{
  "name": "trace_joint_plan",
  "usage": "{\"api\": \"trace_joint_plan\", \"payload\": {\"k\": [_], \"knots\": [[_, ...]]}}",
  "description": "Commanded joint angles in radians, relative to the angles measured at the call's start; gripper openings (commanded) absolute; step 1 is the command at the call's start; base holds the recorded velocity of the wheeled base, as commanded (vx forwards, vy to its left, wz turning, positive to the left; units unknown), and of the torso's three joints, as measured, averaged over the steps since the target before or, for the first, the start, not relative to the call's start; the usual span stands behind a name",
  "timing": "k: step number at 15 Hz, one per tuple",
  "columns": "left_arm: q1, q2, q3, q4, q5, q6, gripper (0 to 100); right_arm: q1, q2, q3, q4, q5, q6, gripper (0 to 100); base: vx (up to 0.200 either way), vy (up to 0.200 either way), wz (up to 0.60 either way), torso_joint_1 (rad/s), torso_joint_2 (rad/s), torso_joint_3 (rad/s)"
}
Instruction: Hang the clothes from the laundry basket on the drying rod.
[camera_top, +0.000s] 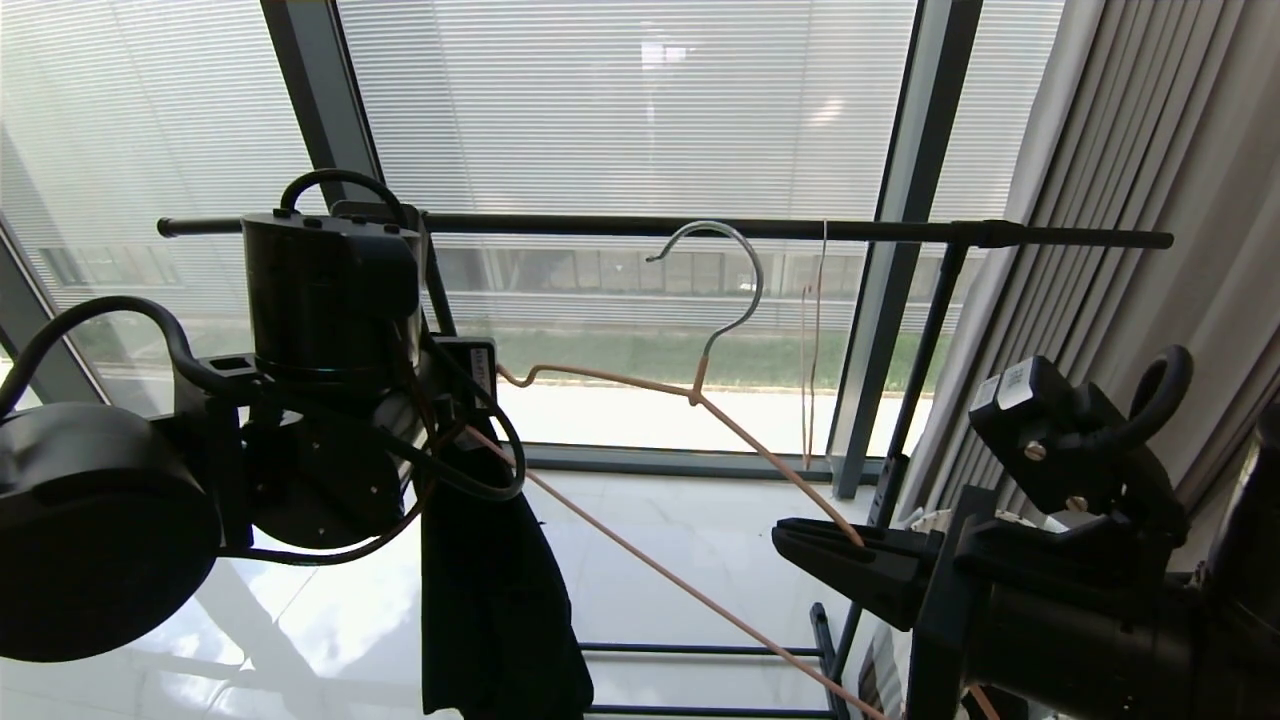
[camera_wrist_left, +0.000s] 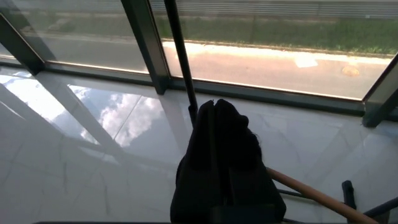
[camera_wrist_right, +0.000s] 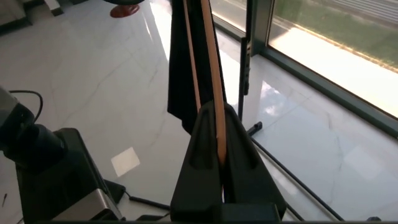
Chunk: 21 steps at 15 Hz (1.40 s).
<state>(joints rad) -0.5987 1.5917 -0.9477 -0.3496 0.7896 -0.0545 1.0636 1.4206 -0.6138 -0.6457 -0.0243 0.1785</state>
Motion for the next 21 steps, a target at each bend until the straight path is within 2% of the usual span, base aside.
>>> {"api": "trace_joint_plan", "payload": {"k": [1,9,16,21], "knots": [[-0.004,-0.002,-0.01,0.0,0.007,-0.001,0,-0.001,0.037,-0.004,-0.012,-0.009,0.01,0,0.0,0.0,0.0,0.0,0.0,0.0],[-0.035,-0.002,-0.023,0.0,0.028,0.001,0,-0.011,0.155,-0.043,-0.111,-0.042,0.024,0,0.0,0.0,0.0,0.0,0.0,0.0],[-0.144,-0.016,-0.04,0.001,0.028,0.001,0,-0.014,0.277,-0.176,-0.118,-0.054,0.03,0,0.0,0.0,0.0,0.0,0.0,0.0],[-0.154,-0.042,-0.034,0.003,0.028,0.001,0,-0.016,0.302,-0.193,-0.118,-0.06,0.03,0,0.0,0.0,0.0,0.0,0.0,0.0]]}}
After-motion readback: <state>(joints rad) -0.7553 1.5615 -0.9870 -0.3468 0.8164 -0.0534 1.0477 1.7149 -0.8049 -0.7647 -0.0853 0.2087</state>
